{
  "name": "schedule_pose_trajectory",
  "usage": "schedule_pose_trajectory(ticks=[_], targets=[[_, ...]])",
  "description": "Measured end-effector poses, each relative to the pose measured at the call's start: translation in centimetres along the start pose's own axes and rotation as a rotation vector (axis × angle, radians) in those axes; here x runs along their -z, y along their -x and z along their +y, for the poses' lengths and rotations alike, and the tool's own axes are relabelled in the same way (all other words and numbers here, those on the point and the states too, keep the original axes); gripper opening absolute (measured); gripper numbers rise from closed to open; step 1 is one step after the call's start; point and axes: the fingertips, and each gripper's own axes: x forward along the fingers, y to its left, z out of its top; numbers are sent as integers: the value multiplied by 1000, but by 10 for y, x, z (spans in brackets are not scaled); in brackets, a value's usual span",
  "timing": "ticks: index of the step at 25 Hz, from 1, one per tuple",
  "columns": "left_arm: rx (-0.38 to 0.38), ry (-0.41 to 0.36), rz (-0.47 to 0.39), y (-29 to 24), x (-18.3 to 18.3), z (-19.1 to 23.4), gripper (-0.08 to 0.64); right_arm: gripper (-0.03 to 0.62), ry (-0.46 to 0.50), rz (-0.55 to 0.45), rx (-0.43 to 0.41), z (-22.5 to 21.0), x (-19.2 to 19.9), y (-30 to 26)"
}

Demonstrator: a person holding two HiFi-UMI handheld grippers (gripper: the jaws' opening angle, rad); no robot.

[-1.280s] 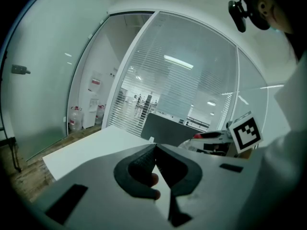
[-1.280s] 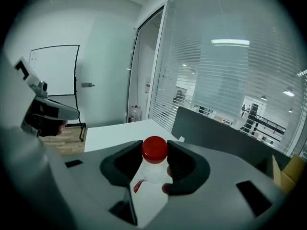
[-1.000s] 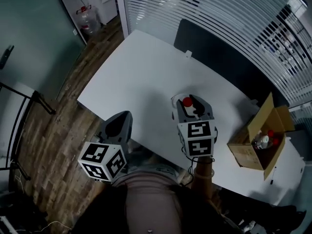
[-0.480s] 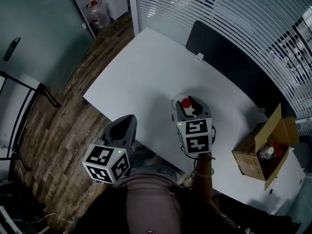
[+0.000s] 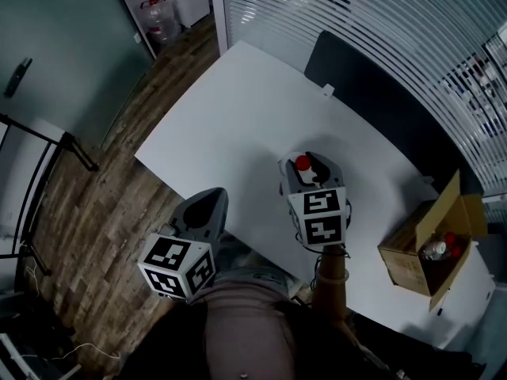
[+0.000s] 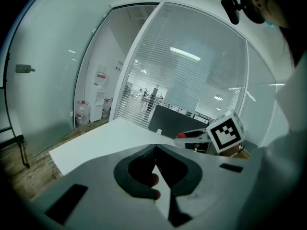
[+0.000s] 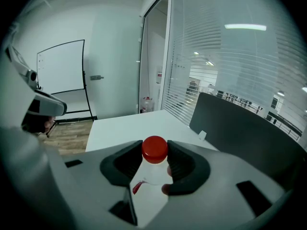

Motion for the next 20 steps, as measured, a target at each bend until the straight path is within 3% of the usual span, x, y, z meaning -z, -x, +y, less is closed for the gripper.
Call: schedule_pose_trajectory(ticks=[20], targets=[[0,3,10,-9,-3,6,9,175,-26,-12,20,-14,-4,-19]])
